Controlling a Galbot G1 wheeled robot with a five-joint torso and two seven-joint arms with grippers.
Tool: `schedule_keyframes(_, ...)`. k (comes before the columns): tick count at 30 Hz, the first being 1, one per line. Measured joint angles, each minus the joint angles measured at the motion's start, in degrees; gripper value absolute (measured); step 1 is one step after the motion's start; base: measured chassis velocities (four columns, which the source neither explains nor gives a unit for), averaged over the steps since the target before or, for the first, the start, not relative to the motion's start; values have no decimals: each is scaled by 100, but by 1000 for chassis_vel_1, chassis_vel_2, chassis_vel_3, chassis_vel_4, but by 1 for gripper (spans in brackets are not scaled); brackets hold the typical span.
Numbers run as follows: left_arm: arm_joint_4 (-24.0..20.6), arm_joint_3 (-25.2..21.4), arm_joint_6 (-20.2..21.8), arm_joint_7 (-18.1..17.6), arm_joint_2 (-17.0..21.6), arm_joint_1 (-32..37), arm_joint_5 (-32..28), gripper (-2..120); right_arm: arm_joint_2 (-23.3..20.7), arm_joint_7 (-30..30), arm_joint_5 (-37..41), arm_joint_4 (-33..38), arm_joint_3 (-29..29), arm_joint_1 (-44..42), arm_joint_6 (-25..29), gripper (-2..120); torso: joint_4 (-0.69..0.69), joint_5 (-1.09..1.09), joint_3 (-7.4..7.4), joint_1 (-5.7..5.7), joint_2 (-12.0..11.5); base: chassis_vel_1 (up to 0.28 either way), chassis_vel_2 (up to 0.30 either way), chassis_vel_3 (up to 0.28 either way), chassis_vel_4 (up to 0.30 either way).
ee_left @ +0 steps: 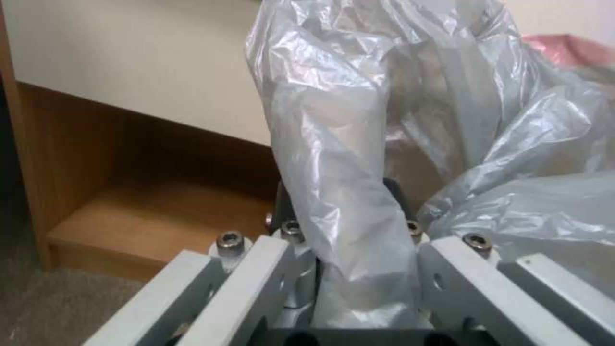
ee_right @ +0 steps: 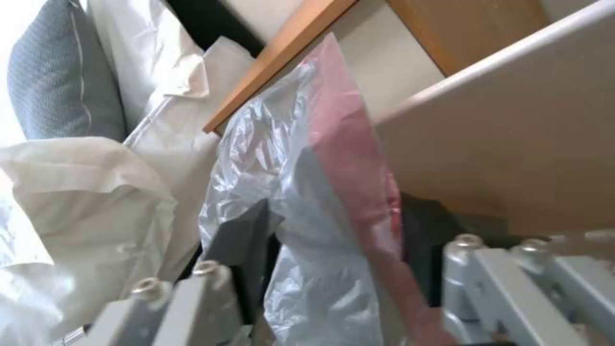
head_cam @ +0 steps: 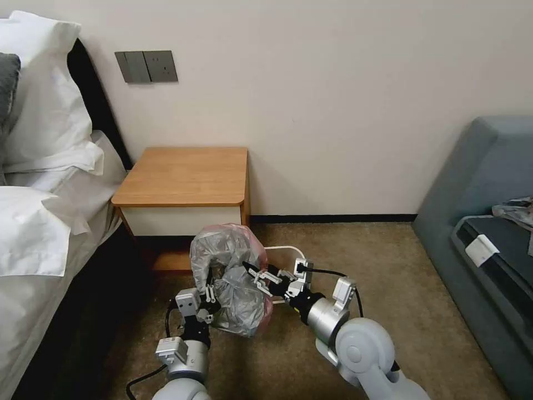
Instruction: Pick up the garbage bag from the table and place it over the trash can.
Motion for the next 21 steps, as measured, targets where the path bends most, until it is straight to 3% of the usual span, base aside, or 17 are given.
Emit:
schedule_keyframes(2, -5, -4, 2, -5, 5, 1, -3, 7, 6, 30, -2, -4, -8, 22, 6, 35, 0, 0, 0, 0, 0, 0, 0, 0, 0)
schedule_keyframes(10, -9, -31, 15, -9, 40, -12, -72, 7, 57, 53, -48, 13, 2, -32, 21, 13, 0, 0, 0, 0, 0, 0, 0, 0, 0)
schedule_keyframes(12, -11, -44, 26, -15, 43, -26, -128, 7, 84, 56, -87, 54, 6, -73, 30, 0, 0, 0, 0, 0, 0, 0, 0, 0, 0)
schedule_keyframes(21, -104, -181, 139, -97, 4, -7, -511, 7, 143, 150, -174, 196, 44, -121, 52, 0, 0, 0, -1, 0, 0, 0, 0, 0, 0)
